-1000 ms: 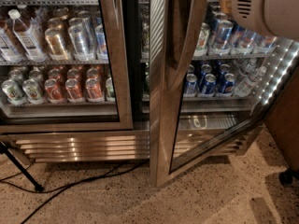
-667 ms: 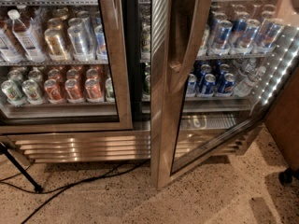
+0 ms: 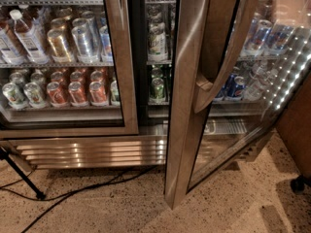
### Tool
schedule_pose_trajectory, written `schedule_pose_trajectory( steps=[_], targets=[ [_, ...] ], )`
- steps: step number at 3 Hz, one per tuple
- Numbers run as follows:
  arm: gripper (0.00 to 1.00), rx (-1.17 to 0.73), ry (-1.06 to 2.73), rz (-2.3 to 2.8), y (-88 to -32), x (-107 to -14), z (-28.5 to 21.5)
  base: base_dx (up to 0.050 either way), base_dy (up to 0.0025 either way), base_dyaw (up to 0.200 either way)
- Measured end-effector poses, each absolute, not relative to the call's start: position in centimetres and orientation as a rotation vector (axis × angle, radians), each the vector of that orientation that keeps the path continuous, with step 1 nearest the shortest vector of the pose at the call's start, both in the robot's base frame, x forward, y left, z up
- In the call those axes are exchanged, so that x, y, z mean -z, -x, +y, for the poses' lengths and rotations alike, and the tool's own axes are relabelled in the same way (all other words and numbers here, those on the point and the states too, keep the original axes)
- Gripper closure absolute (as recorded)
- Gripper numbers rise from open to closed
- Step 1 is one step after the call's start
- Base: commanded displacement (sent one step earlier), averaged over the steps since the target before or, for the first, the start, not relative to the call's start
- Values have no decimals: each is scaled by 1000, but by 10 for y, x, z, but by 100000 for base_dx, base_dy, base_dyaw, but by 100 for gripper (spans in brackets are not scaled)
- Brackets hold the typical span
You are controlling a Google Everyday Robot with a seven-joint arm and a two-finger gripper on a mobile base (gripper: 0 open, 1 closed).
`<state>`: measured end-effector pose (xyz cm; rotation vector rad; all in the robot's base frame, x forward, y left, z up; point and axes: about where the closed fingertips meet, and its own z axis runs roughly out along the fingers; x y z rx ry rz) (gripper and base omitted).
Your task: Open right fridge door
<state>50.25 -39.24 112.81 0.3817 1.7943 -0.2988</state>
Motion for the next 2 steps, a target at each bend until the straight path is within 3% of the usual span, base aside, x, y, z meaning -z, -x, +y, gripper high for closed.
schedule_pose_trajectory(
  steps=[2],
  targets=[
    [100, 669, -788, 1524, -402, -1237, -510, 0, 0, 0]
  ],
)
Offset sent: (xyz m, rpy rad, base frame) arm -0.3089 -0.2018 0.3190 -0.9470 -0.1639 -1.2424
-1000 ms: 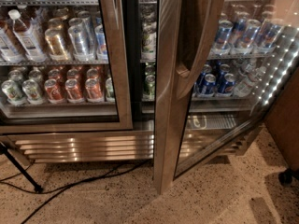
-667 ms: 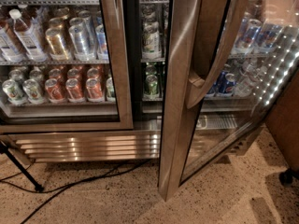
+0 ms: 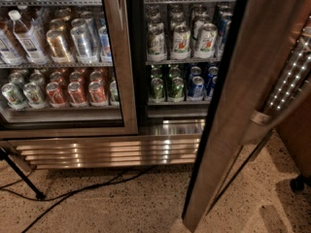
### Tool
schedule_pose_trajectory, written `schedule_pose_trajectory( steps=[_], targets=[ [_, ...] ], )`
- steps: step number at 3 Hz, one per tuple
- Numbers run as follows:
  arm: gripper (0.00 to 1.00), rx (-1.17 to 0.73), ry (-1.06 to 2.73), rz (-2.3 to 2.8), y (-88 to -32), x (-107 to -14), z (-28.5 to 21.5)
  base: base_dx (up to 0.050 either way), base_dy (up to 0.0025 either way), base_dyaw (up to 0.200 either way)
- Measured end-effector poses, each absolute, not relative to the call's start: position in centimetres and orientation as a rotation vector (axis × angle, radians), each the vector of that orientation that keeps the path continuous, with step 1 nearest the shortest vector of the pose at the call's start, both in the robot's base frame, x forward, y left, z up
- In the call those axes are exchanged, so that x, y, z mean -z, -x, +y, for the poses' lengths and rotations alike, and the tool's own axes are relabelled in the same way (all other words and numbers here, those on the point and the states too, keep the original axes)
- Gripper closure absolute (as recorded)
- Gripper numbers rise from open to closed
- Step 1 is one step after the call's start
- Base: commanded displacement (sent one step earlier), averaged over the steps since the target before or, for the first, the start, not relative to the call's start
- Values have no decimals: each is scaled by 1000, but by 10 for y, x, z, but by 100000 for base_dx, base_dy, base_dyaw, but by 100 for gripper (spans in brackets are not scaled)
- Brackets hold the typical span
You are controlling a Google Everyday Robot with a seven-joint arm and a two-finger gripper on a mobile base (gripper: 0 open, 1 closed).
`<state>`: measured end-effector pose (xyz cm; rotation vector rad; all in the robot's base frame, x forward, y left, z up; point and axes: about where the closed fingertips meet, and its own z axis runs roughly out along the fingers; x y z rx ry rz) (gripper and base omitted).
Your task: Open right fridge door
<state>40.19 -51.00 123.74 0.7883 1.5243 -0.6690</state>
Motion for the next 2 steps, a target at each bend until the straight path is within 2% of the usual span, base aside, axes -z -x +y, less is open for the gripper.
schedule_pose_trajectory(
  steps=[1, 2],
  targets=[
    [100, 792, -833, 1492, -376, -1247, -527, 0, 0, 0],
    [100, 792, -833, 1492, -376, -1247, -527, 0, 0, 0]
  ],
)
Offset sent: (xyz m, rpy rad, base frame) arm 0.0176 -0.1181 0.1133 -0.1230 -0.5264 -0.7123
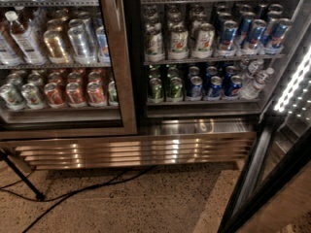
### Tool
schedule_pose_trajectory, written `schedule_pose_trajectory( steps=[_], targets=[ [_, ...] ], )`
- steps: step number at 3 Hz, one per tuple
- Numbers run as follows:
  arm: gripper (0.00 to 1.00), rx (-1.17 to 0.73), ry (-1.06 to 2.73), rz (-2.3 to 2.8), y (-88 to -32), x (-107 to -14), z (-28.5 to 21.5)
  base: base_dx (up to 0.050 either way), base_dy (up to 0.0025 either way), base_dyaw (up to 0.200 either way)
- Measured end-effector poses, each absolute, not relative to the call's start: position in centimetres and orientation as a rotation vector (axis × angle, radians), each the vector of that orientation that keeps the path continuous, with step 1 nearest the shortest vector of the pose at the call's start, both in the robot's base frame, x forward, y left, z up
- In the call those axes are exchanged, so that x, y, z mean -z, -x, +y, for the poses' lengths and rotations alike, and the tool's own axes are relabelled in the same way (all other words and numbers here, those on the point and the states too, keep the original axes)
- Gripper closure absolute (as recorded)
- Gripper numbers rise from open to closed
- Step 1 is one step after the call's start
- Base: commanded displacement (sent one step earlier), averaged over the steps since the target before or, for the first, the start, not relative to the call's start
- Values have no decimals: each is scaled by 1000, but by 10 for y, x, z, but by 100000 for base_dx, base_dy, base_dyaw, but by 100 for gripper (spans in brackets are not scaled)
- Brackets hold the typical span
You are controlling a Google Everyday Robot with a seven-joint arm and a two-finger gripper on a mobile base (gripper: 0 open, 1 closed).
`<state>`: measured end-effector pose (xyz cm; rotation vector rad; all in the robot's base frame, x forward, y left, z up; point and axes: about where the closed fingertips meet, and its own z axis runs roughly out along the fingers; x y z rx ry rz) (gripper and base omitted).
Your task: Open right fridge door
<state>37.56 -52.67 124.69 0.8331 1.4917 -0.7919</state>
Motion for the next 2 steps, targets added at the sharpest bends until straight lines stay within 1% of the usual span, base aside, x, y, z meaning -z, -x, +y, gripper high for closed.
schedule_pose_trajectory(
  steps=[1, 2],
  targets=[
    [100, 831, -890, 1398, -375, -1268, -550, 0, 0, 0],
    [100, 907, -1071, 1217, -407, -1271, -608, 0, 0, 0]
  ],
)
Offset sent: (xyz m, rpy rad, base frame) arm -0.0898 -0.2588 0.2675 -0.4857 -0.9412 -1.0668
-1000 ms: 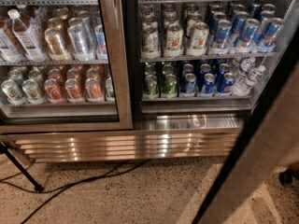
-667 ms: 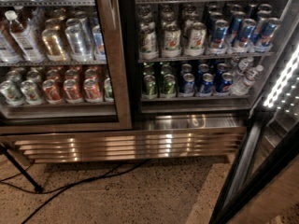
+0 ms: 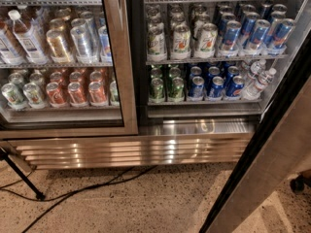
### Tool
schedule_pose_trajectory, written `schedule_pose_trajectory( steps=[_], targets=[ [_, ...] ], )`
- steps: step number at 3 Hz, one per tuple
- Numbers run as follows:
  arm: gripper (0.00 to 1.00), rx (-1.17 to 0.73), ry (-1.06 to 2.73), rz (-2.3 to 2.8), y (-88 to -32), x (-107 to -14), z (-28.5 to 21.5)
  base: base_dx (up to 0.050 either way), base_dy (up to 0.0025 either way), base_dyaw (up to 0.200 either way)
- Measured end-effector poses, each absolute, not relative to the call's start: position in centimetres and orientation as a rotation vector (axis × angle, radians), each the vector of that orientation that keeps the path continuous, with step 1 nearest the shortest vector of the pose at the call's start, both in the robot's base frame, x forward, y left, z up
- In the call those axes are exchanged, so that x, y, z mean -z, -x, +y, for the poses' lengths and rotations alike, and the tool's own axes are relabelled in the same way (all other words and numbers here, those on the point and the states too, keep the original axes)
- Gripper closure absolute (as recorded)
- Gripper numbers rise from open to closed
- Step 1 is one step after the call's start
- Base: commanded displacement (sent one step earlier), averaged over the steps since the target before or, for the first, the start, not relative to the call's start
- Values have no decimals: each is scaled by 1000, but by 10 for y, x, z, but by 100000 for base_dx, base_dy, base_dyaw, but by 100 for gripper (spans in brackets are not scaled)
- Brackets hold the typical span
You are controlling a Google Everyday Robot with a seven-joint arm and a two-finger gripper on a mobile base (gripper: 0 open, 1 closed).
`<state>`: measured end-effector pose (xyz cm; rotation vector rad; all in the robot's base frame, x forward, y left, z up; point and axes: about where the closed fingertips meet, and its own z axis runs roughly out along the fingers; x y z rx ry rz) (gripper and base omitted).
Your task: Open right fridge door
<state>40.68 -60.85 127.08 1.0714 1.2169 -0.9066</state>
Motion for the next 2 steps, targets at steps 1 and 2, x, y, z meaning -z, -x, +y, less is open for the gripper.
schedule_pose_trajectory(
  steps=[1, 2],
  targets=[
    [100, 1099, -1079, 1030, -430, -1287, -656, 0, 0, 0],
    [100, 1259, -1058, 950, -415, -1299, -679, 0, 0, 0]
  ],
)
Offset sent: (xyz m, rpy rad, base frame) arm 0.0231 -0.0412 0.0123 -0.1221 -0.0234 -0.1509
